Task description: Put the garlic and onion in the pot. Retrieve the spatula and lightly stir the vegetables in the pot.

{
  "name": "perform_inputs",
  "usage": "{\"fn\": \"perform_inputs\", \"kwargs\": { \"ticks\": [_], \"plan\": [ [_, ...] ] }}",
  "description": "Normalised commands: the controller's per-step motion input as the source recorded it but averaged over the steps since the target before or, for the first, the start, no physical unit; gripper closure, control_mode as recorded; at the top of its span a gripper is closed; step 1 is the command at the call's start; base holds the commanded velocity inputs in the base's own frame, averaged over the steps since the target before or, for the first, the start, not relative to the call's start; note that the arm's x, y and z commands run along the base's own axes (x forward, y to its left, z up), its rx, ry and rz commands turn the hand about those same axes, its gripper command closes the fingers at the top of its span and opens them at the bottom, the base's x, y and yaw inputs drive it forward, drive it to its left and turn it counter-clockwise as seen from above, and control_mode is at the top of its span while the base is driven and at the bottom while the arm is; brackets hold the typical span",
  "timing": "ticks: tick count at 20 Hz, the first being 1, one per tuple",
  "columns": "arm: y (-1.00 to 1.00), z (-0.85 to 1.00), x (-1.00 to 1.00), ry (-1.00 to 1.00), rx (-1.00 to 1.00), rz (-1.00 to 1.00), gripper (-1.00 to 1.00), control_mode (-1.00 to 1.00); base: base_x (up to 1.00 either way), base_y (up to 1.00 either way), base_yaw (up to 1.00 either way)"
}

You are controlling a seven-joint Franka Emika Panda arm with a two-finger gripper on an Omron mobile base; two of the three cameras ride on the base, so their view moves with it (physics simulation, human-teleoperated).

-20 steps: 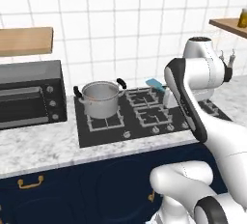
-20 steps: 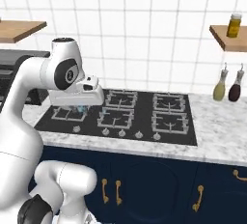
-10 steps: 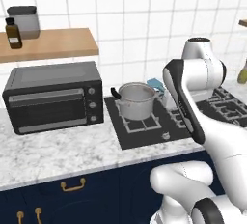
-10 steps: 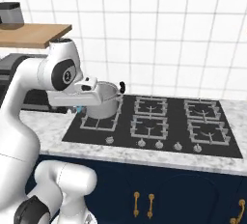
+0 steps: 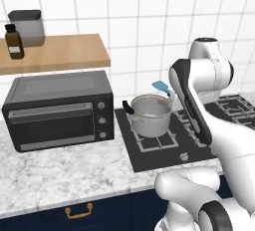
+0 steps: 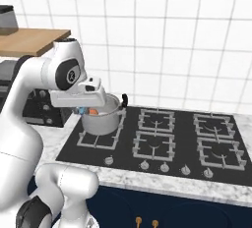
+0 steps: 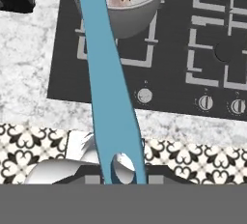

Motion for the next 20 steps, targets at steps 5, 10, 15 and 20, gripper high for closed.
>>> {"fn": "perform_inputs", "kwargs": {
  "ticks": [5, 10, 15, 20],
  "plan": [
    [0.14, 0.24, 0.05, 0.01, 0.00, -0.01, 1.00, -1.00, 0.49, 0.08, 0.00],
    [0.13, 0.55, 0.00, 0.27, 0.35, -0.21, 1.00, -1.00, 0.00, 0.00, 0.00],
    [0.01, 0.23, 0.00, 0.33, 0.54, -0.42, 1.00, -1.00, 0.00, 0.00, 0.00],
    [0.15, 0.03, 0.09, 0.46, 0.52, -0.43, 1.00, -1.00, 0.00, 0.00, 0.00]
  ]
}}
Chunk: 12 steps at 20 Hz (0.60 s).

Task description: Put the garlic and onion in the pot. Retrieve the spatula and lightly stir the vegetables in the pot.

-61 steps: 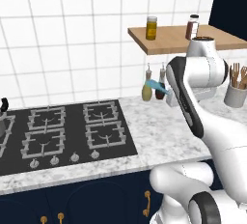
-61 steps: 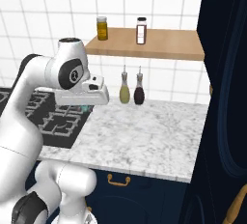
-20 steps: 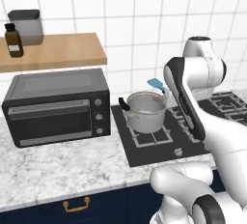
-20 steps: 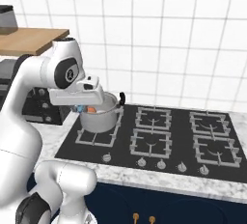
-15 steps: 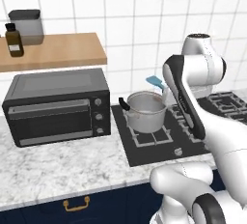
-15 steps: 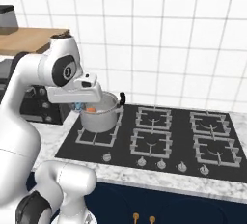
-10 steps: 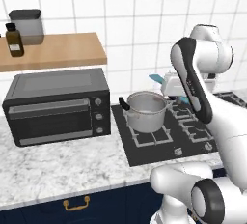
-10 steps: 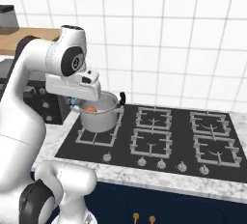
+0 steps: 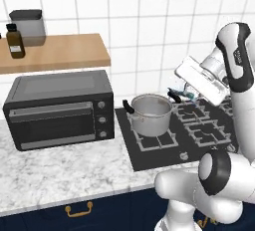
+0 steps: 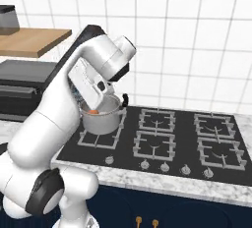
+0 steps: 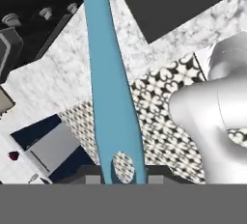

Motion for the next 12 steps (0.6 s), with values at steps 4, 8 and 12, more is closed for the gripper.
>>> {"fn": "perform_inputs", "kwargs": {
  "ticks": [4, 8, 12],
  "plan": [
    [0.22, 0.16, 0.06, 0.46, 0.52, -0.33, 1.00, -1.00, 0.00, 0.00, 0.00],
    [0.47, 0.25, 0.25, 0.18, 0.25, -0.27, 1.00, -1.00, 0.00, 0.00, 0.00],
    [0.37, 0.00, 0.73, 0.08, 0.02, -0.23, 1.00, -1.00, 0.00, 0.00, 0.00]
  ]
}}
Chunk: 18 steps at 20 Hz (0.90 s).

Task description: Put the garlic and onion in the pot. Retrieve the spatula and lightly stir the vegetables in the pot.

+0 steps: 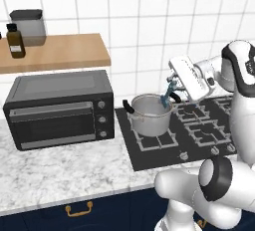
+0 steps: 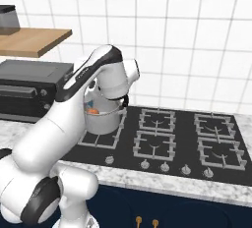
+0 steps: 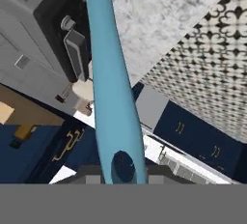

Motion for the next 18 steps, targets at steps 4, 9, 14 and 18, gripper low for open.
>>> {"fn": "perform_inputs", "kwargs": {
  "ticks": [4, 9, 14, 18],
  "plan": [
    [0.04, 0.00, 0.68, 0.16, 0.04, -0.16, 1.00, -1.00, 0.00, 0.00, 0.00],
    [0.00, -0.10, 0.45, 0.23, 0.24, -0.04, 1.00, -1.00, 0.00, 0.00, 0.00],
    [0.00, -0.25, 0.64, 0.01, 0.06, 0.00, 1.00, -1.00, 0.00, 0.00, 0.00],
    [0.00, -0.32, 0.75, 0.00, 0.02, 0.00, 1.00, -1.00, 0.00, 0.00, 0.00]
  ]
}}
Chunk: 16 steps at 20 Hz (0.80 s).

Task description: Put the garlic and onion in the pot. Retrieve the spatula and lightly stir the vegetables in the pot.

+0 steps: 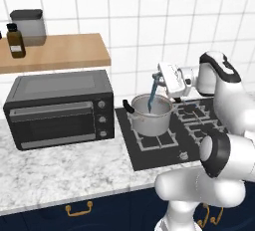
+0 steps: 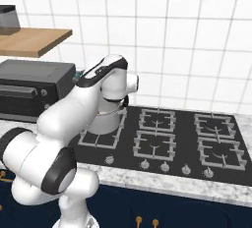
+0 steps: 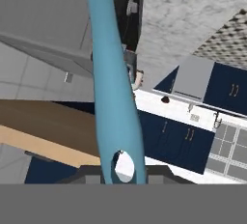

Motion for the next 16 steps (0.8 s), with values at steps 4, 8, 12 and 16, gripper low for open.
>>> {"fn": "perform_inputs", "kwargs": {
  "ticks": [4, 8, 12, 16],
  "plan": [
    [0.00, -0.26, 0.75, 0.03, 0.05, 0.00, 1.00, -1.00, 0.00, 0.00, 0.00],
    [0.00, -0.34, 0.69, 0.12, 0.08, 0.00, 1.00, -1.00, 0.00, 0.00, 0.00],
    [-0.01, -0.47, 0.58, 0.18, 0.08, 0.00, 1.00, -1.00, 0.00, 0.00, 0.00],
    [-0.05, -0.33, 0.56, 0.11, 0.05, 0.00, 1.00, -1.00, 0.00, 0.00, 0.00]
  ]
}}
